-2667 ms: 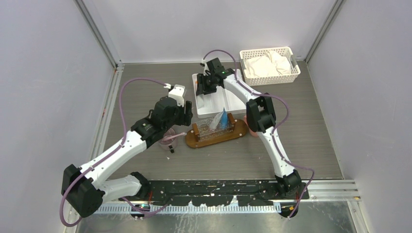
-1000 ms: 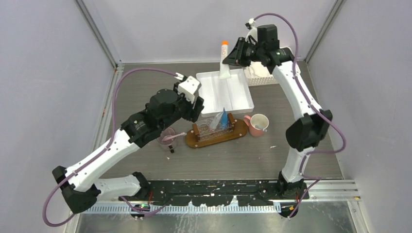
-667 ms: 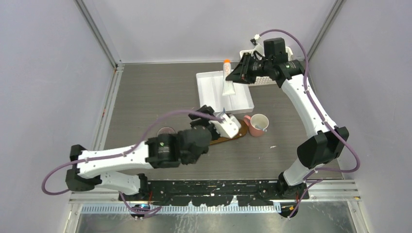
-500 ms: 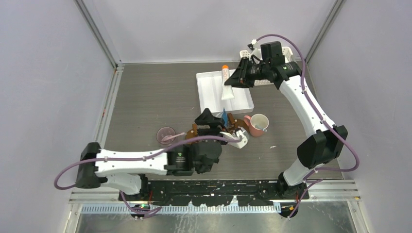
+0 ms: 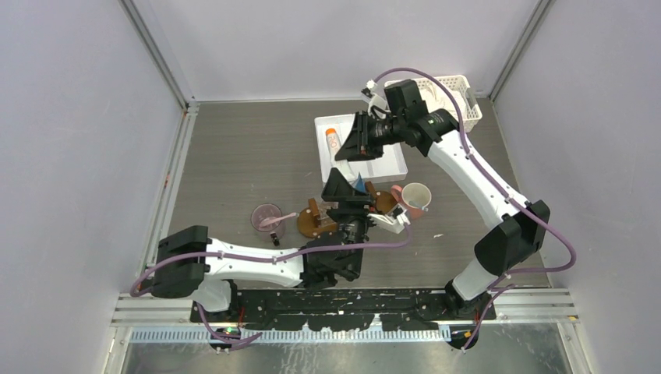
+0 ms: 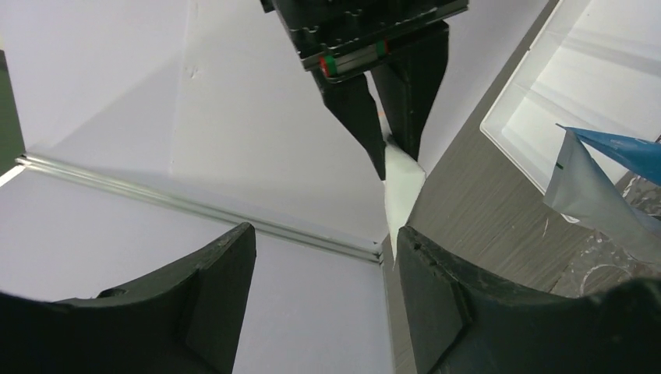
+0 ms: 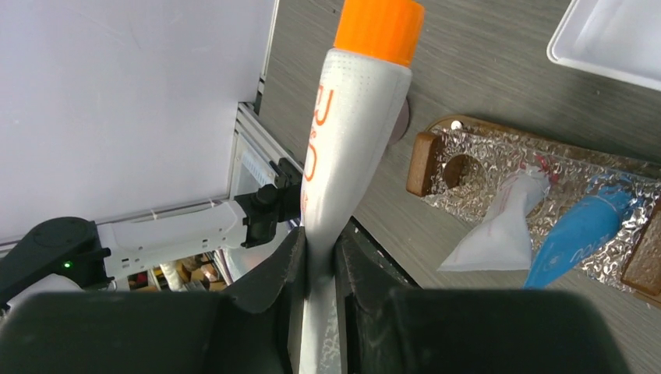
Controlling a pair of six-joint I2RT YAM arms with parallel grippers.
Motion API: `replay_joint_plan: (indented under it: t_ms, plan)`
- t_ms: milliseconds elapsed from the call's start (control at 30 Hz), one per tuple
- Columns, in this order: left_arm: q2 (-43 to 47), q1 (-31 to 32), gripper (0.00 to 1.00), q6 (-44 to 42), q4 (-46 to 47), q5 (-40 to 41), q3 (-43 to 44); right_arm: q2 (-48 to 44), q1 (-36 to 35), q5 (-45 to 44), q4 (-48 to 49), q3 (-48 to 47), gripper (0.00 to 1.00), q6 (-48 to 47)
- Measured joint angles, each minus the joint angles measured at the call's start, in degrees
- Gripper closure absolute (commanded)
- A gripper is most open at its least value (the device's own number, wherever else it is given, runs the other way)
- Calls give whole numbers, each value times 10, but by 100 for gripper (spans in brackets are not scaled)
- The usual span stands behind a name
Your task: Prepare toiletry sets of a toothbrush and toothpaste on the tray
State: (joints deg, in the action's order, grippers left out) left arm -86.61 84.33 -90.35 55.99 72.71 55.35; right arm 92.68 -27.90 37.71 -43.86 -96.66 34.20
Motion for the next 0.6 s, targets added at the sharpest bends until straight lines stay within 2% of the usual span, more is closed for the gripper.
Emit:
replay_joint_plan:
  t_ms: [67,133,200,267,333,433,600]
  plan:
    - [0,-4,37,-6,17,5,-2,-5,-3,-1,5,15,94,0]
    - [2,-8,46,6,9,6,-5,-12,-3,-2,5,32,94,-2]
    - [13,-21,63,54,-40,5,-6,-18,-3,-1,2,44,94,-3]
    - [42,-42,72,146,-150,0,-1,-24,-3,0,0,51,94,-4]
    - [79,-66,75,260,-305,-19,23,-29,-5,2,-2,54,94,-5]
    - [137,-94,78,406,-478,-48,74,-33,-5,9,-5,54,94,-9]
    - [171,-104,79,491,-581,-69,105,-33,-6,16,-17,48,95,-9]
